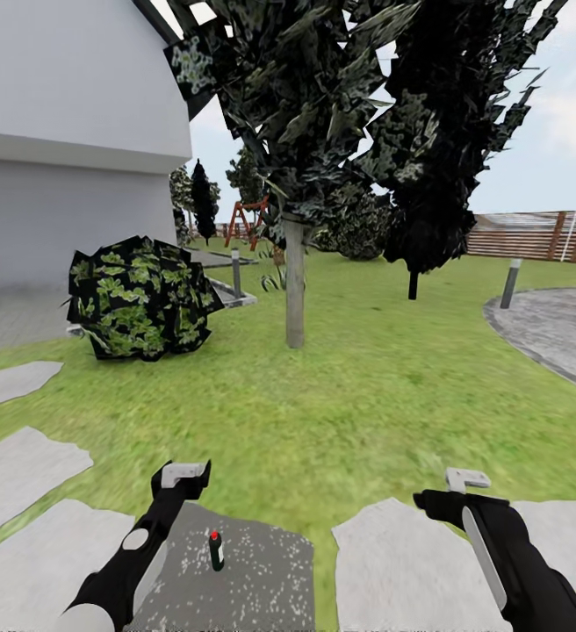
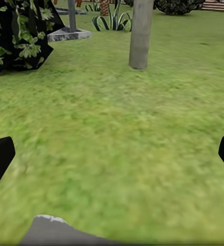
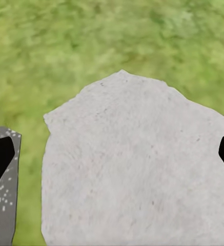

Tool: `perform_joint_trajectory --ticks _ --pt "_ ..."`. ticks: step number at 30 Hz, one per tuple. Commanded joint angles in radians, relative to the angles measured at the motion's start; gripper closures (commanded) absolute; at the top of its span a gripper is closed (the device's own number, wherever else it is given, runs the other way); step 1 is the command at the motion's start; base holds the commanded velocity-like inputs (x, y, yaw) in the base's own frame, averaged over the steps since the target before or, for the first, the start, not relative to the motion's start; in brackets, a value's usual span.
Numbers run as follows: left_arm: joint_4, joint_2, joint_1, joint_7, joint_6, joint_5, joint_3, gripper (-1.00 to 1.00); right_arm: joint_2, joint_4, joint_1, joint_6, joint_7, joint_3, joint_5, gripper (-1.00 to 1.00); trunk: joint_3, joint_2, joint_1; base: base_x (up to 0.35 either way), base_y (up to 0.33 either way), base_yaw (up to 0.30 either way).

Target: Pick up the pesticide atomizer in the garden and spray insectifuge to fully cover both potted plants in the garden.

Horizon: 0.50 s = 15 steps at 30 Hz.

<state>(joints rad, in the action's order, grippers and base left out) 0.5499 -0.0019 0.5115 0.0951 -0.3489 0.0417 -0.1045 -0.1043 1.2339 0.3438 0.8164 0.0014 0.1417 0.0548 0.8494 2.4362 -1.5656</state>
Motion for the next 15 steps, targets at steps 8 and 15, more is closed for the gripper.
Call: perform_joint_trajectory --ticks 8,15 --pt "-0.001 0.012 0.001 0.009 -0.003 0.004 -0.008 -1.0 0.0 0.001 0.001 0.004 0.0 0.001 0.005 -1.0 0.039 0.057 -0.031 0.0 0.0 0.0" --pt "-0.001 0.014 0.001 0.009 -0.003 0.004 -0.007 -1.0 0.0 0.001 0.001 0.004 0.0 0.001 0.006 -1.0 0.076 0.065 -0.037 0.0 0.0 0.0"
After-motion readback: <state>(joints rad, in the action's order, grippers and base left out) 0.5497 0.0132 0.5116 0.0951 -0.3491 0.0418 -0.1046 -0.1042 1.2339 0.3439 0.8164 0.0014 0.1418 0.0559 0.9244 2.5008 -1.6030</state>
